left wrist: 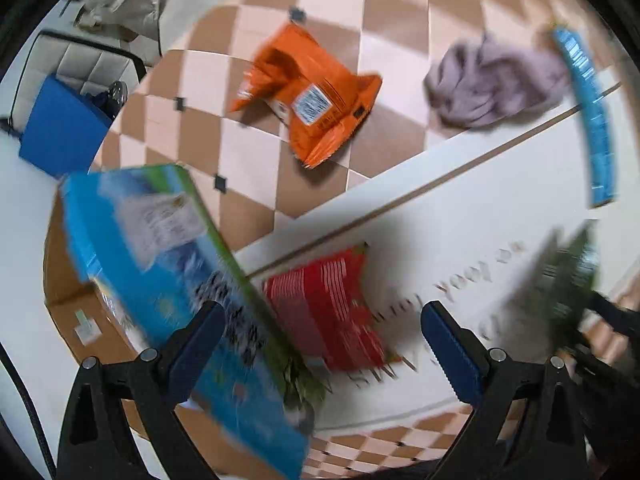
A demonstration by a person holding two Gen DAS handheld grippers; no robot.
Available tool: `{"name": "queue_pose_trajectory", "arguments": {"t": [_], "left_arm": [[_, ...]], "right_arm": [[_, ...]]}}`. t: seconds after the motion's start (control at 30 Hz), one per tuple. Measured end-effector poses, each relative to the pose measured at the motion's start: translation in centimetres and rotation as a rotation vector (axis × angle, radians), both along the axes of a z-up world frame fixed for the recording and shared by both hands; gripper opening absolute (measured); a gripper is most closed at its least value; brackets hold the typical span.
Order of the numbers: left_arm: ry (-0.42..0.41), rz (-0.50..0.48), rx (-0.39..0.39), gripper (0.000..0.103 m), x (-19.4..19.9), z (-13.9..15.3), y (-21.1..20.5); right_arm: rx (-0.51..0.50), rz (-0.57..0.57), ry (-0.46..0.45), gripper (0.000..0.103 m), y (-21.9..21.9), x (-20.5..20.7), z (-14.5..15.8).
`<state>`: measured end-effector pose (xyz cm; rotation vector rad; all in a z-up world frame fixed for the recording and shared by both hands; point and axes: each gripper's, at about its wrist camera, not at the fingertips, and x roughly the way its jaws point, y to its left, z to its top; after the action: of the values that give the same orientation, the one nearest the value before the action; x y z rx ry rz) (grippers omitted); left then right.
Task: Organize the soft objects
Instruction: 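Grasp the green bag with the right tool while the left tool grasps the red bag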
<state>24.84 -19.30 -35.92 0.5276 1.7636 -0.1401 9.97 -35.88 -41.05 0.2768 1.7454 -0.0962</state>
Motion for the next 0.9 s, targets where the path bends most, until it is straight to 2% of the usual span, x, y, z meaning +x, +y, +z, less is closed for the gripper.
{"name": "queue_pose_trajectory", "arguments": {"t": [0.17, 0.2, 0.27, 0.33, 0.4, 0.5, 0.57, 0.63, 0.7, 0.77, 0.9], "left_arm": [[0.106, -0.059, 0.191, 0.101, -1.3, -5.2, -0.7], [0.126, -0.068, 0.186, 0.101, -1.8, -5.6, -1.0], [0.209, 0.019, 0.093, 0.101, -3.2, -6.4, -1.2], [0.159, 0.016, 0.088, 0.099, -4.2, -5.8, -1.8], [0.153, 0.007, 0.016, 0.099, -5.2, -5.1, -2.8], [0.153, 0.060, -0.104, 0.099, -5.7, -3.8, -2.8], [0.155, 0.091, -0.140, 0.099, -5.7, -3.2, -2.4], [0.157, 0.094, -0.137, 0.099, -5.8, -3.1, -2.0], [0.165, 0.084, -0.081, 0.099, -6.2, -3.7, -1.9], [0.204, 0.083, -0.029, 0.099, -7.0, -5.1, -1.7], [0.229, 0.116, -0.049, 0.099, -8.6, -6.8, -1.7]], "right_arm": [[0.035, -0.013, -0.014, 0.056, -2.1, -0.9, 0.3], [0.039, -0.013, -0.016, 0.056, -2.5, -1.1, 0.3], [0.046, -0.019, -0.016, 0.056, -3.5, -1.4, 0.2], [0.046, -0.022, -0.014, 0.056, -4.0, -1.6, 0.7], [0.045, -0.022, -0.015, 0.056, -4.6, -2.4, 1.1], [0.051, -0.017, -0.014, 0.056, -5.7, -2.7, 1.3], [0.058, -0.016, -0.013, 0.056, -6.3, -2.7, 1.5], [0.063, -0.011, -0.016, 0.059, -6.5, -2.6, 1.7], [0.061, -0.003, -0.023, 0.064, -6.4, -2.4, 1.9], [0.054, 0.006, -0.025, 0.065, -6.2, -1.7, 1.7], [-0.003, 0.035, -0.021, 0.063, -5.2, -1.4, 1.4]]}}
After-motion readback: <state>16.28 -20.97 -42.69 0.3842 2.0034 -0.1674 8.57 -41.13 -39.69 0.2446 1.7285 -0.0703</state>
